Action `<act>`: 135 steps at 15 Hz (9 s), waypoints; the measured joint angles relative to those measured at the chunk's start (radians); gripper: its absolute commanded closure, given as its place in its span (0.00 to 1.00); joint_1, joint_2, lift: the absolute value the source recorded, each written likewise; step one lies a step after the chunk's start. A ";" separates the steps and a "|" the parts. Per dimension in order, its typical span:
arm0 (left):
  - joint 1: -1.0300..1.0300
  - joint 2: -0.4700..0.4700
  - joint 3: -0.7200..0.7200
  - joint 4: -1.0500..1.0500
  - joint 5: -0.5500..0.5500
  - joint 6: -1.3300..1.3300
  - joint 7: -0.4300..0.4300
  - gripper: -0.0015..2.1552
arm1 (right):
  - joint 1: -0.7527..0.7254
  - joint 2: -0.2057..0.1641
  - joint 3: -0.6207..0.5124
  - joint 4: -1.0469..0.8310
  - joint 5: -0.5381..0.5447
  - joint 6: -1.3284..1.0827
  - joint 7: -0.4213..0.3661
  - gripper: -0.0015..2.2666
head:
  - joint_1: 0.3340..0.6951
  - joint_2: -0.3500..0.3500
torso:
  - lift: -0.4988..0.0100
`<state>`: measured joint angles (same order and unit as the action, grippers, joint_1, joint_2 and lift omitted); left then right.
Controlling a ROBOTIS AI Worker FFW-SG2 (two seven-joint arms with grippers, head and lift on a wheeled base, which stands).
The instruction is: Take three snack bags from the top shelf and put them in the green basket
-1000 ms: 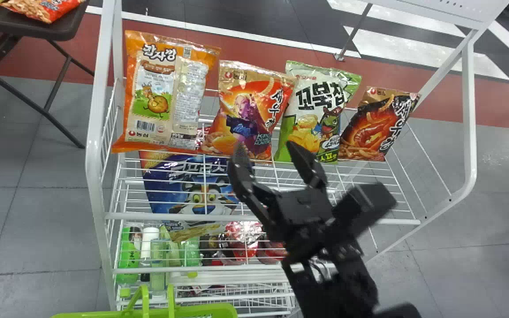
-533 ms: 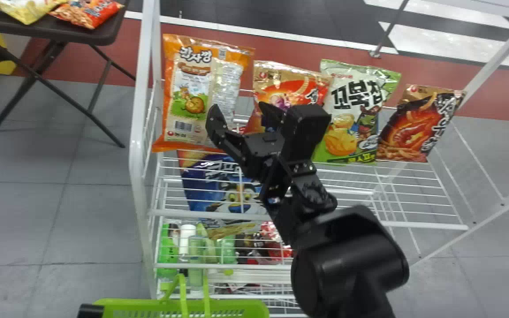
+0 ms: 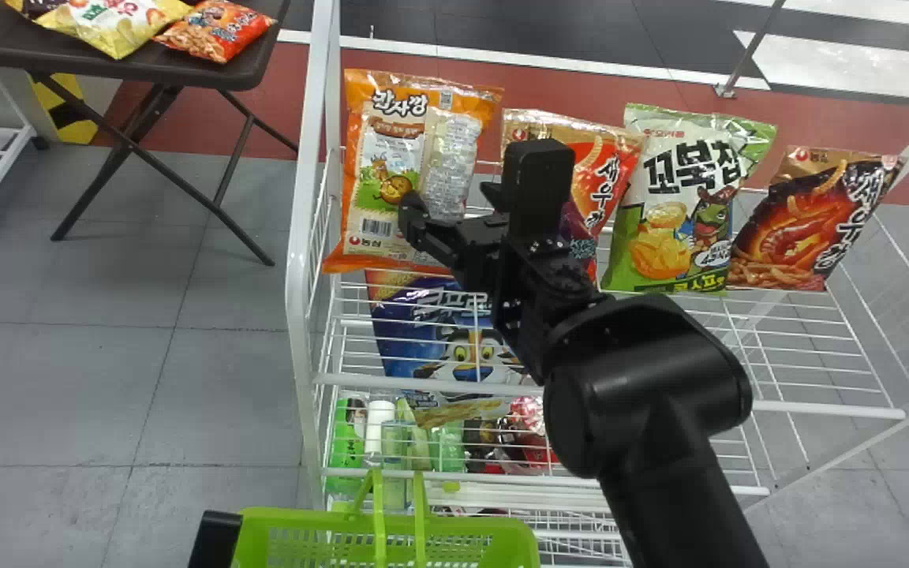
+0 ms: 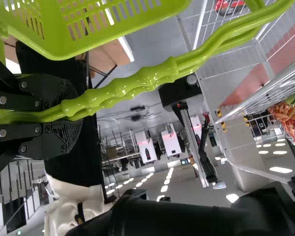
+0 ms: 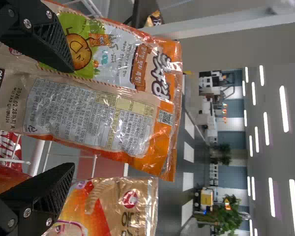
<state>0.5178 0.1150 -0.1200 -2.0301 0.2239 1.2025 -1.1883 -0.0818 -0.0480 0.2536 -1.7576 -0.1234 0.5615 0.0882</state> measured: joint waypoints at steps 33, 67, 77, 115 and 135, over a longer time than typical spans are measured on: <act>0.139 0.001 -0.034 -0.268 0.030 -0.009 0.055 0.69 | 0.865 0.000 -0.487 -0.642 -0.158 0.753 0.563 0.99 | 1.00 0.00 | 0.92; 0.091 0.012 -0.051 -0.241 0.039 0.025 0.044 0.69 | 0.258 0.048 -0.372 -0.159 0.030 -0.285 0.180 0.06 | 1.00 0.00 | 0.92; 0.075 0.029 -0.008 -0.236 0.091 0.039 0.032 0.69 | 0.214 0.048 -0.318 -0.127 0.097 -0.208 0.197 0.96 | 1.00 0.00 | 0.92; 0.146 0.028 -0.076 -0.327 0.034 0.016 0.102 0.69 | 0.749 0.026 -0.207 -0.639 -0.020 0.653 0.616 0.95 | 1.00 0.00 | 0.92; 0.143 0.028 -0.101 -0.305 0.026 0.013 0.097 0.69 | 0.657 0.013 -0.432 -0.538 -0.023 -0.222 0.192 0.04 | 1.00 0.00 | 0.92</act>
<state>0.6610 0.1431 -0.2215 -2.3347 0.2495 1.2151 -1.0912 0.5756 -0.0354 -0.1781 -2.2957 -0.1467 0.3392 0.2797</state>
